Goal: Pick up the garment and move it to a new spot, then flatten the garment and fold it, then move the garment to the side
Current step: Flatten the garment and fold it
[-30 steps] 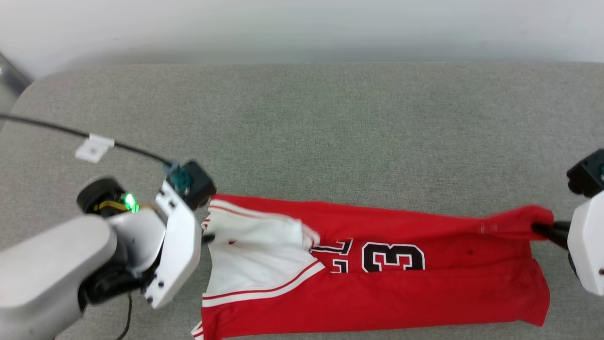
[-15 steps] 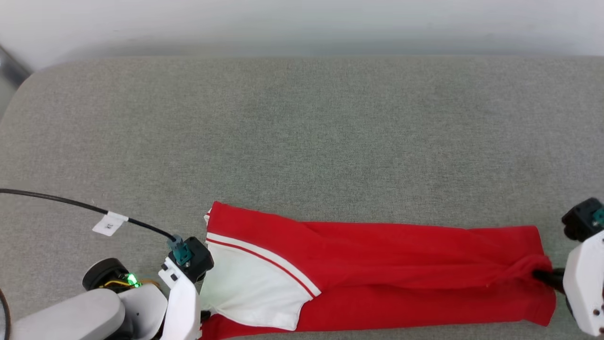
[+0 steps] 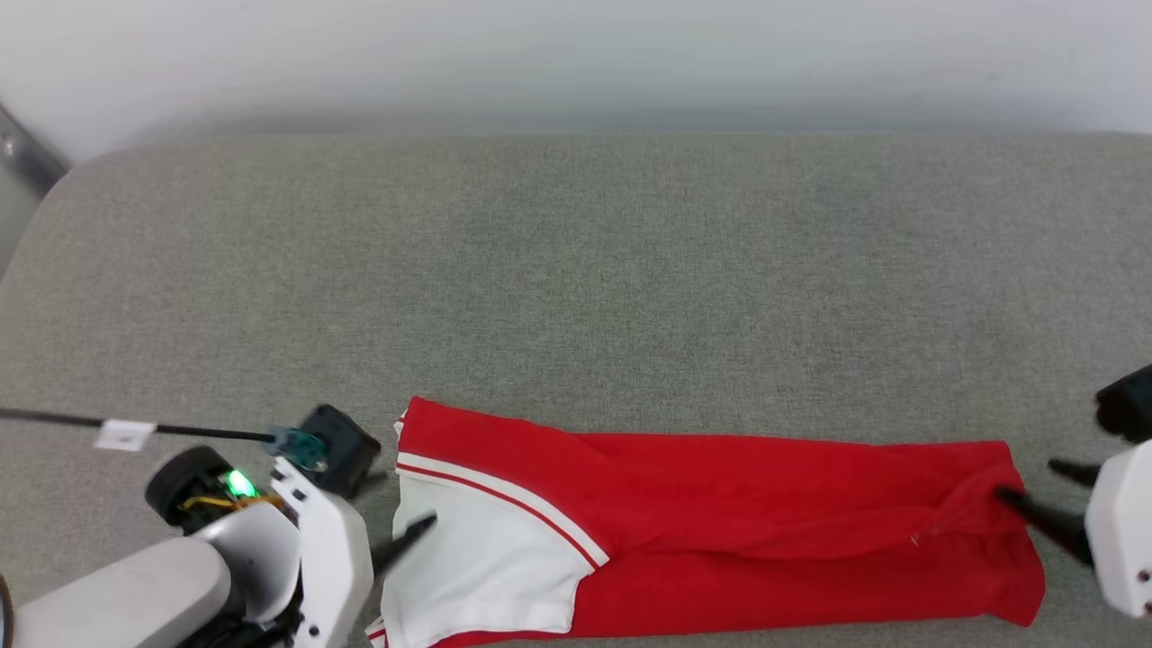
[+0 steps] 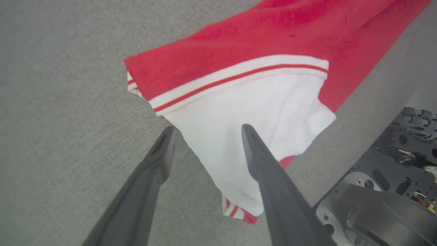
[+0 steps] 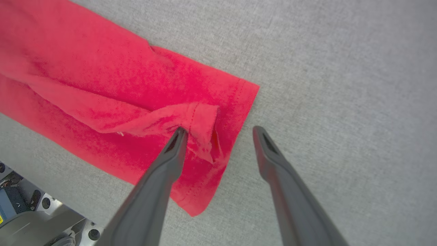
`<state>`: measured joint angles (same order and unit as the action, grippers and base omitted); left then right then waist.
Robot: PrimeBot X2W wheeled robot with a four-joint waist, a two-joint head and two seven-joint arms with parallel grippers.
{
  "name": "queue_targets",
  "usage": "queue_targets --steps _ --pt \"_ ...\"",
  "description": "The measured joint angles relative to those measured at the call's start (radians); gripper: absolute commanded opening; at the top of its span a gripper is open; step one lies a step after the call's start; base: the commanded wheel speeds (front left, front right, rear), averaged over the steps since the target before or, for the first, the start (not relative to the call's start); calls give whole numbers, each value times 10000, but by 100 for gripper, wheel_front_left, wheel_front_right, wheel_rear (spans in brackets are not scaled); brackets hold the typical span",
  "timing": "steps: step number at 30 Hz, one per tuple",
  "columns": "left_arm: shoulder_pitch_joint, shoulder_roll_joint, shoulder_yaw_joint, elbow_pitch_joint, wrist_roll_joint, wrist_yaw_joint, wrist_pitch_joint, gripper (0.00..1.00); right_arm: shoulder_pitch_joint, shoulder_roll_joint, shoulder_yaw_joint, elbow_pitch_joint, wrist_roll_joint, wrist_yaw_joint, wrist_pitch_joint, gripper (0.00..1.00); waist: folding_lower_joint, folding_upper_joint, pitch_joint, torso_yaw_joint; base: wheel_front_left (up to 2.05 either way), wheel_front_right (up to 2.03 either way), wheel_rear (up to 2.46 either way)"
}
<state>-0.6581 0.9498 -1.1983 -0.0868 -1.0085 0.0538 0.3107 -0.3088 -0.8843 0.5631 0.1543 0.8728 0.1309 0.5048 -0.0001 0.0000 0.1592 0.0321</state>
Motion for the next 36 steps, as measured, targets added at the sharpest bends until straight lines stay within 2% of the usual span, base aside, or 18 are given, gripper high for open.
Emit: queue_targets --steps 5,12,15,20,25,30,36 --pt "217 -77 673 117 928 1183 -2155 100 198 -318 -1216 -272 125 0 -784 100 0 0 -159 60 0 0 0" --pt "822 -803 1475 704 1710 3078 -4907 100 1398 -196 -3093 -295 1108 0 -1114 100 1 0 -68 131 0 0 0" --pt "1181 -1198 1956 903 1854 3873 -5522 100 2011 150 -3528 -209 1931 0 -729 100 0 0 30 141 0 0 0" --pt "1714 -2036 3003 989 2702 4648 -5706 100 2723 573 -4008 119 2917 0 -199 100 1 0 300 298 0 0 0" --pt "2452 -3014 4615 974 4230 4665 -5722 100 2788 997 -4142 328 3223 0 84 100 1 0 639 533 0 0 0" --pt "3429 -3996 6125 917 5407 4295 -5722 100 2649 1342 -4011 454 3239 0 384 100 1 0 929 747 0 0 0" --pt "4465 -5045 7496 589 6763 3962 -5722 100 2450 1513 -3693 537 3108 0 805 100 1 0 1093 972 0 0 0"
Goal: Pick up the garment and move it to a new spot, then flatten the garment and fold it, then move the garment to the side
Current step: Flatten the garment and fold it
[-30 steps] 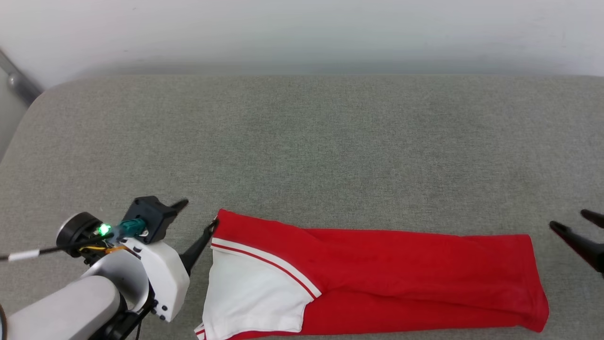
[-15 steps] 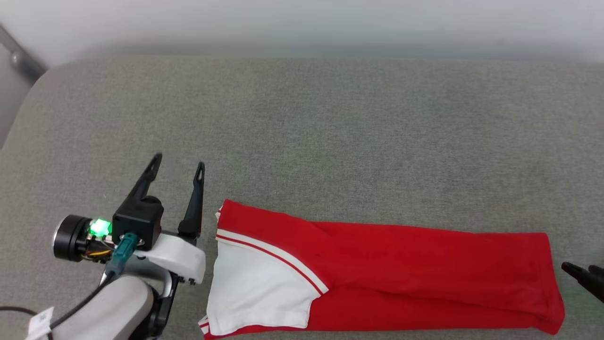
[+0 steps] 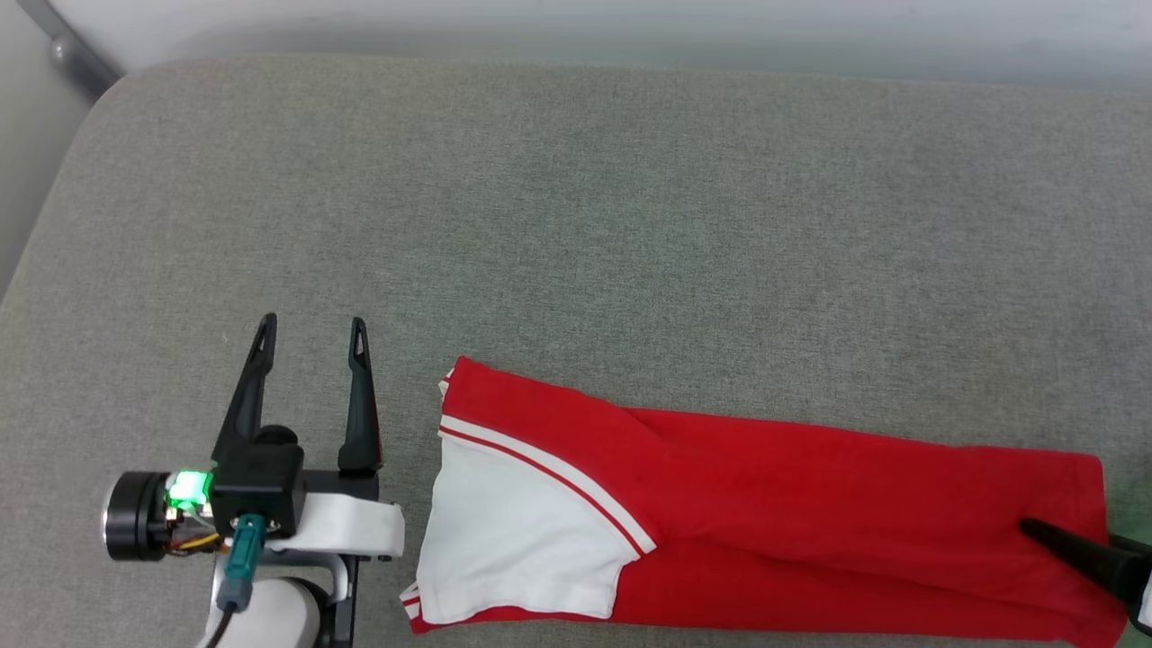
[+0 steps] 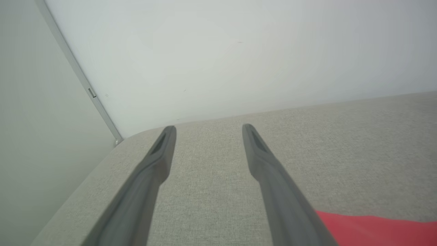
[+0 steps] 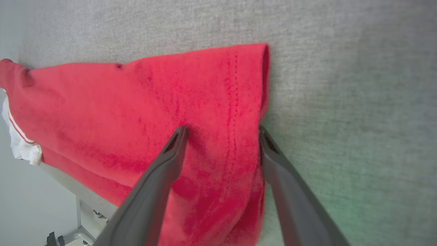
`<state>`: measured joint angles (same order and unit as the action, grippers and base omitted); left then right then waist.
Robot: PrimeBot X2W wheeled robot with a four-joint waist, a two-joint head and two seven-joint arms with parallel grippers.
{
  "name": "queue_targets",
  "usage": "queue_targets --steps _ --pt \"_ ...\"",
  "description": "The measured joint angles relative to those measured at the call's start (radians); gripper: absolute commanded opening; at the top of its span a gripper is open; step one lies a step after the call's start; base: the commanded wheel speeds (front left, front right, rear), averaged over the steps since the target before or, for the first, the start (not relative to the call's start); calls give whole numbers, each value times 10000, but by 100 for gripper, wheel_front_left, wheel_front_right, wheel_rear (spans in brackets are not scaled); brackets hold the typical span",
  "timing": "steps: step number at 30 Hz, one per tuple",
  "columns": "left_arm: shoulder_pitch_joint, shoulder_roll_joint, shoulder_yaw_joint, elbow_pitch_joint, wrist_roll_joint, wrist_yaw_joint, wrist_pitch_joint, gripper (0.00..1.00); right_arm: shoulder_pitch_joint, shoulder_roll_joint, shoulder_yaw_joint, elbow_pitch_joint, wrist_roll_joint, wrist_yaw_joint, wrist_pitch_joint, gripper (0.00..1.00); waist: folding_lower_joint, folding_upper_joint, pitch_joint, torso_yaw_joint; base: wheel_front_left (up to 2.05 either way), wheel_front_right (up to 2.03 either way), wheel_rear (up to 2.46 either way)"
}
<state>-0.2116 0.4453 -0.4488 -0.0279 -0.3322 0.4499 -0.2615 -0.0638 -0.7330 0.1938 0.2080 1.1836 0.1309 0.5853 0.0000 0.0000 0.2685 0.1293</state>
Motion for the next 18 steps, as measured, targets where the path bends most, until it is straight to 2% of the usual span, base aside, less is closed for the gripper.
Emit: queue_targets --steps 10,12,13,18 --pt "1211 -1708 1547 -113 1737 -627 0 100 46 282 570 -393 -63 -19 303 100 0 0 -99 35 0 0 0" --pt "1424 -1916 1787 -117 1977 -752 -2 100 86 339 667 -491 -21 -17 328 12 0 0 -164 1 0 0 0" --pt "1516 -2017 1916 -92 2094 -811 0 100 122 368 717 -550 19 -17 372 0 0 0 -199 -15 0 0 0" --pt "1880 -2307 2349 -109 2575 -1070 -2 100 275 477 775 -637 146 2 387 0 0 0 -396 -106 0 0 0"
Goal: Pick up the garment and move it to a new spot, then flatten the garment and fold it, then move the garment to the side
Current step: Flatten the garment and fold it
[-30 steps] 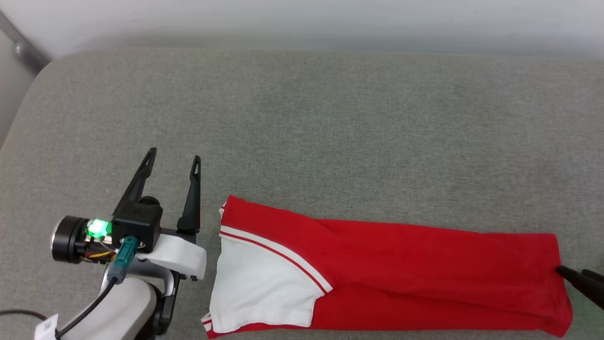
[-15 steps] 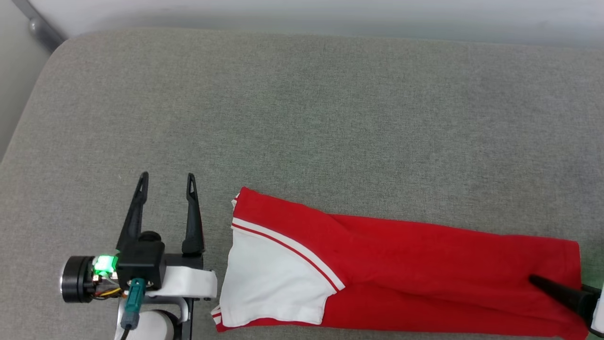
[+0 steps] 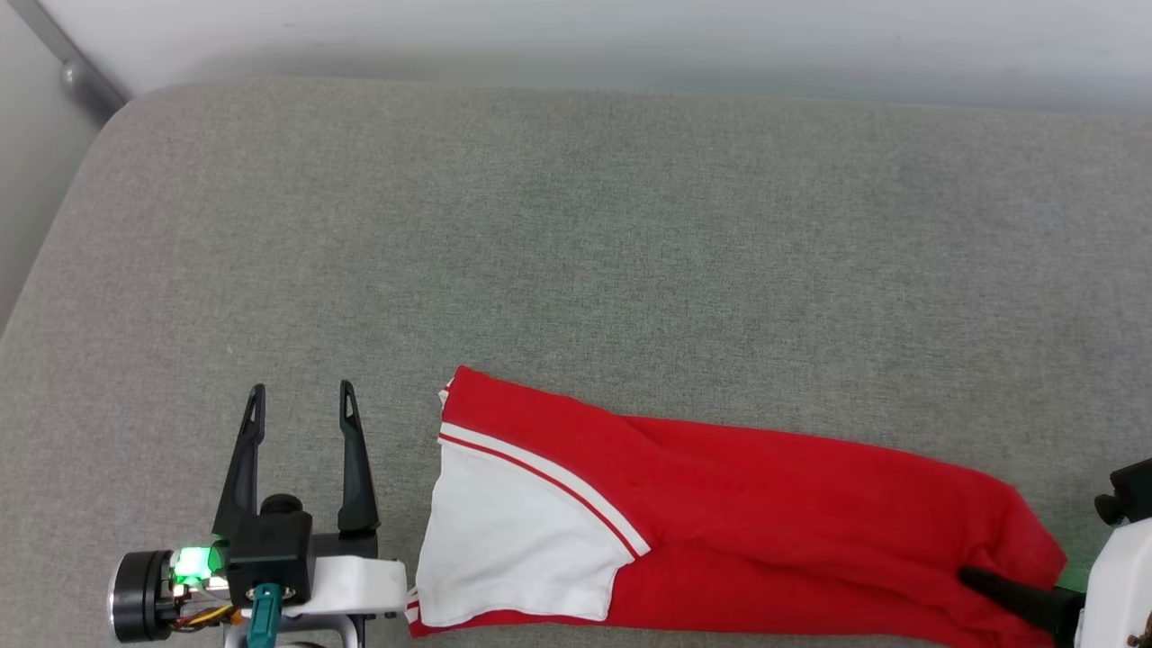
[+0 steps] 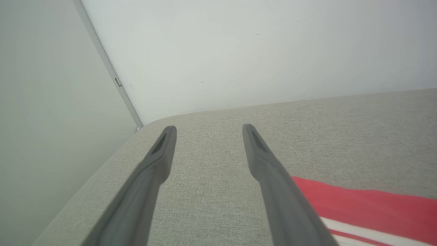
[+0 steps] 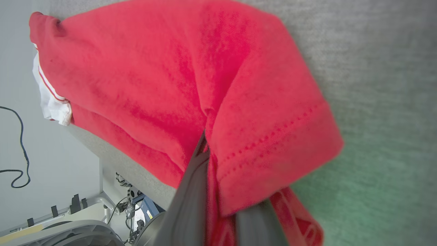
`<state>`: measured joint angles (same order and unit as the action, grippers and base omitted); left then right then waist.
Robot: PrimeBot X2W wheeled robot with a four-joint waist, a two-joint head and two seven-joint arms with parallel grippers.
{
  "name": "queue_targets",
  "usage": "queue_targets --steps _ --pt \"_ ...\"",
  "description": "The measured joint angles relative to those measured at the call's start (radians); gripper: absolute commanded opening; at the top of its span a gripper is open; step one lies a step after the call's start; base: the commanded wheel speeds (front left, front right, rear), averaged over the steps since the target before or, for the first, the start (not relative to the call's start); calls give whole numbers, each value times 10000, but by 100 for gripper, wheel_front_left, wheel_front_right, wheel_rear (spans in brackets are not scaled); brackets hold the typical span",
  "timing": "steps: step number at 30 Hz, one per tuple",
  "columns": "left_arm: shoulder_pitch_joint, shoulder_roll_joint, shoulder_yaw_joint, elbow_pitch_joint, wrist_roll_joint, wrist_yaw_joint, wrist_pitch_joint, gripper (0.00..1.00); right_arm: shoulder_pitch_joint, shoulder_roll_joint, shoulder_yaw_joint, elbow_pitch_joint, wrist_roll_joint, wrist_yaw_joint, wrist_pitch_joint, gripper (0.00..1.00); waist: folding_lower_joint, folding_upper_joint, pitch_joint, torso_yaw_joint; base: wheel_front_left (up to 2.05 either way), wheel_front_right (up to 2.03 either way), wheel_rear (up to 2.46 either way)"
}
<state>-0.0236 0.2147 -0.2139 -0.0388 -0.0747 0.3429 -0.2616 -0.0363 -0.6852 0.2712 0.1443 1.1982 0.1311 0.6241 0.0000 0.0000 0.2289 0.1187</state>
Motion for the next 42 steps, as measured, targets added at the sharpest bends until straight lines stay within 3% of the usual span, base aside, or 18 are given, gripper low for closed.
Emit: queue_targets --steps 11,20,25,30,36,42 --pt "639 -92 247 21 554 -240 0 100 -1 -970 -769 337 -128 0 -77 0 0 0 -564 -216 0 0 0" --pt "855 -111 198 88 711 -353 0 100 360 -2025 -1770 1499 -794 0 276 0 0 0 -835 -312 0 0 0" --pt "992 -100 163 105 719 -372 0 100 440 -2192 -2061 1607 -1260 0 384 0 0 0 -942 -335 0 0 0" --pt "1072 -79 167 107 717 -405 0 100 645 -2130 -2138 608 -1383 -2 472 0 0 0 -1056 -391 0 0 0" --pt "1197 -75 238 144 640 -443 0 100 860 -1927 -1973 -1691 -1429 0 652 0 0 0 -1118 -480 0 0 0" --pt "1146 -88 178 150 665 -616 0 100 386 -1465 -1068 -3662 -1952 -2 1166 0 0 0 -1016 -443 0 0 0"
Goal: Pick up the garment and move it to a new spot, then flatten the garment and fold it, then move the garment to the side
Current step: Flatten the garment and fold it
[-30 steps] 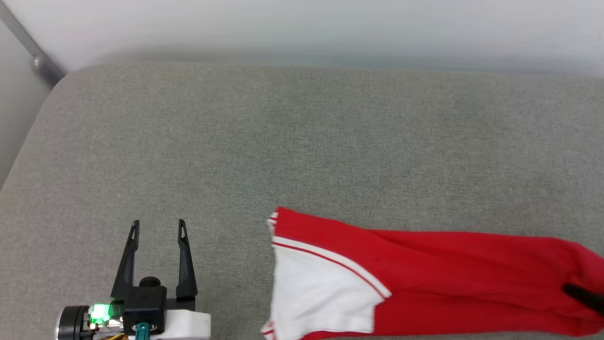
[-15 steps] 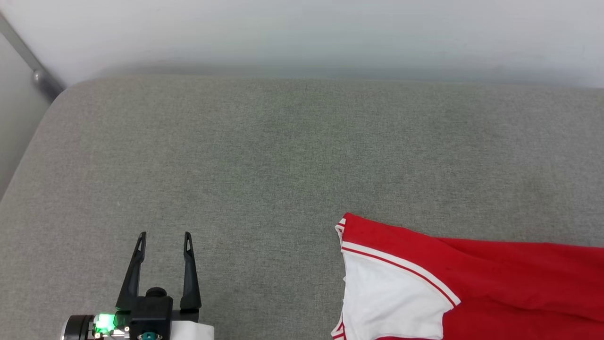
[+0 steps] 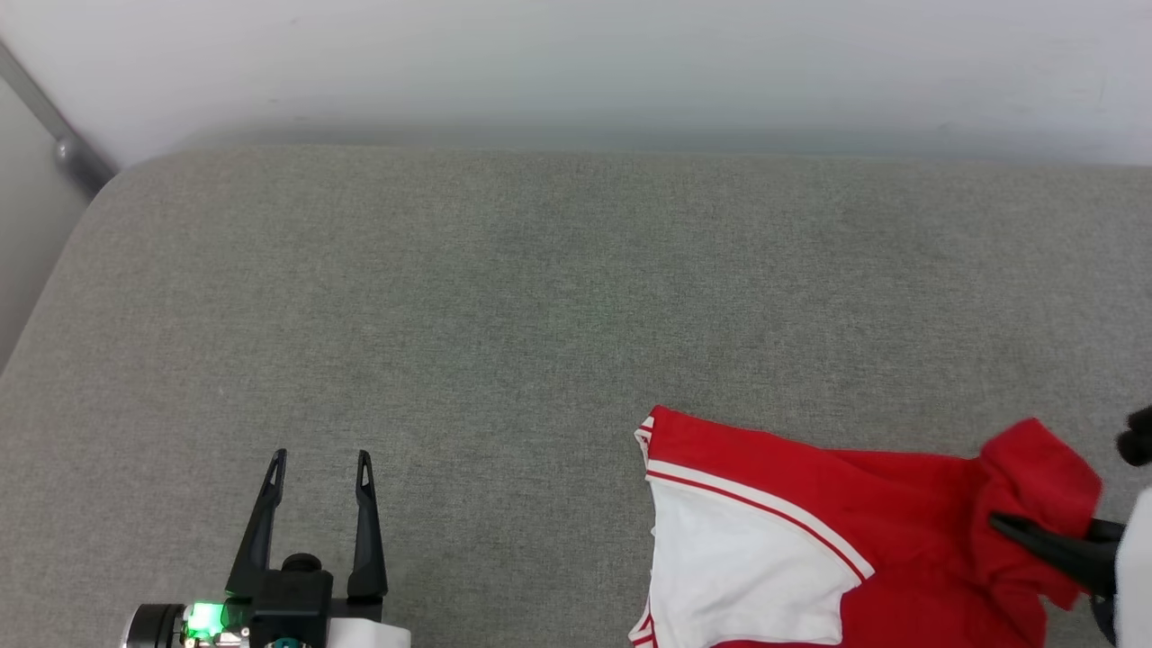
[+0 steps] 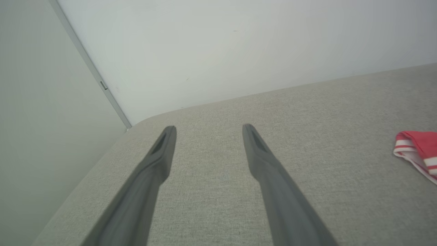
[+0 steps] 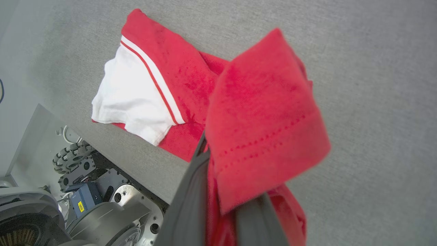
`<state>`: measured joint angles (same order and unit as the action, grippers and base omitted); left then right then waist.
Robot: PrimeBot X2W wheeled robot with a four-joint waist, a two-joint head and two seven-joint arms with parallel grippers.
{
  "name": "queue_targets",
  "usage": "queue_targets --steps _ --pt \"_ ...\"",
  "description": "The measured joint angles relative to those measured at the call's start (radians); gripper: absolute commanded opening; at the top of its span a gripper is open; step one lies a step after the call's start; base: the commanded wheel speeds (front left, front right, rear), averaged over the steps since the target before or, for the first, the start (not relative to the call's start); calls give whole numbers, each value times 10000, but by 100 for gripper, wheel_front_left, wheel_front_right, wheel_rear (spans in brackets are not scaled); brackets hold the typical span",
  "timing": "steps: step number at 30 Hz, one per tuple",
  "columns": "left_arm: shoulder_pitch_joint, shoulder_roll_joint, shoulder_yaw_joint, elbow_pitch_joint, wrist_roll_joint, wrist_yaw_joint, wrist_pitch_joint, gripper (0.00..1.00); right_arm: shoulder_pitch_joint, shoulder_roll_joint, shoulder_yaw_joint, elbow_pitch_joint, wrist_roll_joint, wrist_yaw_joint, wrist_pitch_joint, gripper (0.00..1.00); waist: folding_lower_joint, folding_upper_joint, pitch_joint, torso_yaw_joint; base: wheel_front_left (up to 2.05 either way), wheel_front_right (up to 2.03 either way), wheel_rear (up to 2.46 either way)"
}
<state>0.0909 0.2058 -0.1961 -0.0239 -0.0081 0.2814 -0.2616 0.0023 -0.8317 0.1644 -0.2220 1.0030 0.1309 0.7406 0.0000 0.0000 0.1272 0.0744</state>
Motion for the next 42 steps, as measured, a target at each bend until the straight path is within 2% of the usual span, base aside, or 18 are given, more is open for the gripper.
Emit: queue_targets --steps 4,8,13,18,22,24,30,31,32,33,38,42 --pt "-170 -33 -65 13 38 -77 0 100 -959 617 949 -571 -397 0 466 0 0 0 112 85 0 0 0" --pt "-339 -96 -90 44 33 -130 0 100 -2083 1354 2169 -522 -817 2 903 0 0 0 276 156 0 0 0" --pt "-554 -192 -98 42 13 -236 0 100 -3583 2280 3753 309 -1285 2 1124 0 0 0 549 233 0 0 0" --pt "-762 -305 -146 71 -19 -291 0 100 -4779 2976 5156 1567 -1724 0 903 0 0 0 823 354 0 0 0" --pt "-845 -378 -180 105 -17 -343 0 100 -5329 3112 5958 2270 -1994 2 633 0 0 0 975 458 0 0 0" --pt "-984 -474 -163 144 -17 -351 0 100 -5586 3233 6554 3053 -2023 0 332 0 1 0 1098 567 0 0 0" --pt "-989 -514 -123 205 -17 -368 0 100 -5841 3219 7386 3900 -2023 2 -259 0 1 0 1120 629 0 0 0" --pt "-985 -516 -105 226 -17 -370 0 100 -5903 3198 7490 3956 -2038 2 -474 22 1 0 1084 621 0 0 0" --pt "-964 -518 -69 245 -19 -370 0 100 -5928 3193 7509 4006 -2029 2 -725 78 1 0 1034 605 0 0 0" --pt "-933 -512 -38 267 -19 -368 0 100 -5929 3183 7519 4017 -1998 2 -959 100 1 0 974 581 0 0 0" --pt "-694 -487 77 313 -19 -399 0 100 -5964 2719 7405 3396 -2328 2 -2449 100 1 0 563 422 0 0 0" --pt "-490 -483 128 259 -19 -397 0 100 -5790 2476 6251 3024 -3091 2 -3990 100 1 0 215 197 0 0 0"
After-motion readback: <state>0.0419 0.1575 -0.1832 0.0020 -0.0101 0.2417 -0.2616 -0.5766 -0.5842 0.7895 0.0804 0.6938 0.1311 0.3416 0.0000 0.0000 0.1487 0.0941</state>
